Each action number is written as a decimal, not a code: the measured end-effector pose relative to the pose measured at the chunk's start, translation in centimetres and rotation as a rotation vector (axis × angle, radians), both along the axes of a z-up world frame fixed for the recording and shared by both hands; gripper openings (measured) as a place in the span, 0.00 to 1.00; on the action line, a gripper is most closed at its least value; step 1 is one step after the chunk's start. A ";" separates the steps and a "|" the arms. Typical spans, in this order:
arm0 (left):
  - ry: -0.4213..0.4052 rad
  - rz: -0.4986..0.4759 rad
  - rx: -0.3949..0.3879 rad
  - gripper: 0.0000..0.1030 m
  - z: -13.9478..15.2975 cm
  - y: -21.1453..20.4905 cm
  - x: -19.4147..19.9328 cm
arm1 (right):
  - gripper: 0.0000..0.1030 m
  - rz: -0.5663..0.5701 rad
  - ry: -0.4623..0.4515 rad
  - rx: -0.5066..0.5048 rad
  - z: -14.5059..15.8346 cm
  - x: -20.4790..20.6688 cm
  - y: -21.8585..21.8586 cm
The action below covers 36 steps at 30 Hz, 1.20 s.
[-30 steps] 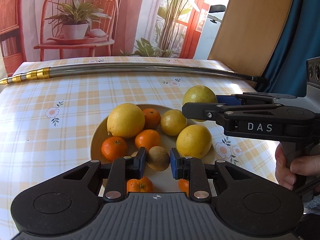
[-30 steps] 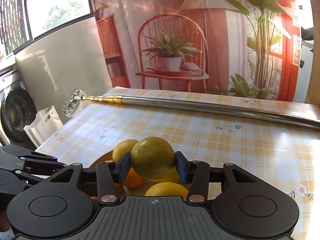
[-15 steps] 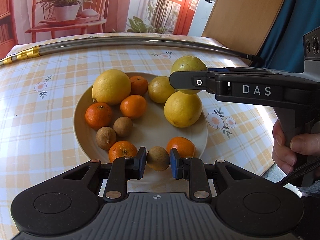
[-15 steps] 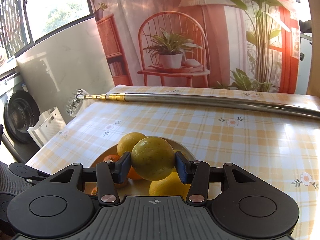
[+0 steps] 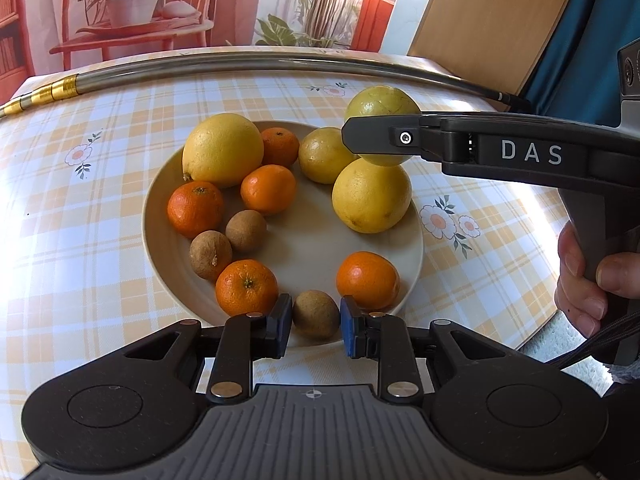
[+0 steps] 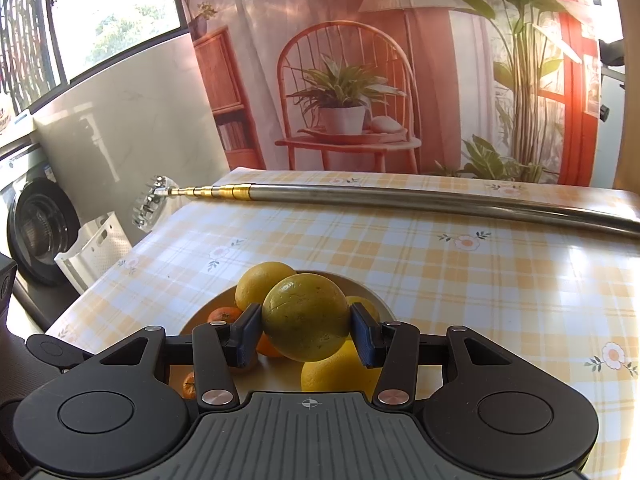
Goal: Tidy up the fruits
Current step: 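Lower kiwi onto plate and open left tool while right tool carries lemon over plate, then lower the lemon onto the plate and open the right tool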
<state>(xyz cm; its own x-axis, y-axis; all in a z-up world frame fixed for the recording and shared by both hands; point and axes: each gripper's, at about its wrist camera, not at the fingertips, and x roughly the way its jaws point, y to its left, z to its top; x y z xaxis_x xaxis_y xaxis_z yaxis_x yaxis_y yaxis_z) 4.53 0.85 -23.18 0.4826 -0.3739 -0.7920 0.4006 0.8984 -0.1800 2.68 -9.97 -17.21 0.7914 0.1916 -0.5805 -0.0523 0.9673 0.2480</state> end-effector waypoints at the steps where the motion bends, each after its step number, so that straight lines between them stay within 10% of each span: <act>1: -0.001 0.000 -0.001 0.26 0.0 0.0 0.0 | 0.42 0.000 0.000 -0.001 0.0 0.0 0.0; 25: -0.280 0.315 -0.046 0.40 7.1 6.9 0.2 | 0.43 0.112 0.068 -0.049 -0.4 1.8 3.5; 36: -0.271 0.353 -0.068 0.40 6.6 8.2 0.1 | 0.42 0.136 0.153 -0.147 -2.0 2.3 5.7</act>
<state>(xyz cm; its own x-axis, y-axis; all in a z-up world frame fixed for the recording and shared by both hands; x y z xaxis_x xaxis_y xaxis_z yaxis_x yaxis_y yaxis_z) 4.60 9.06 -16.54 0.7766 -0.1959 -0.5987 0.1122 0.9782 -0.1746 4.99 -4.29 -19.24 0.6647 0.1948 -0.7212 -0.1566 0.9803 0.1205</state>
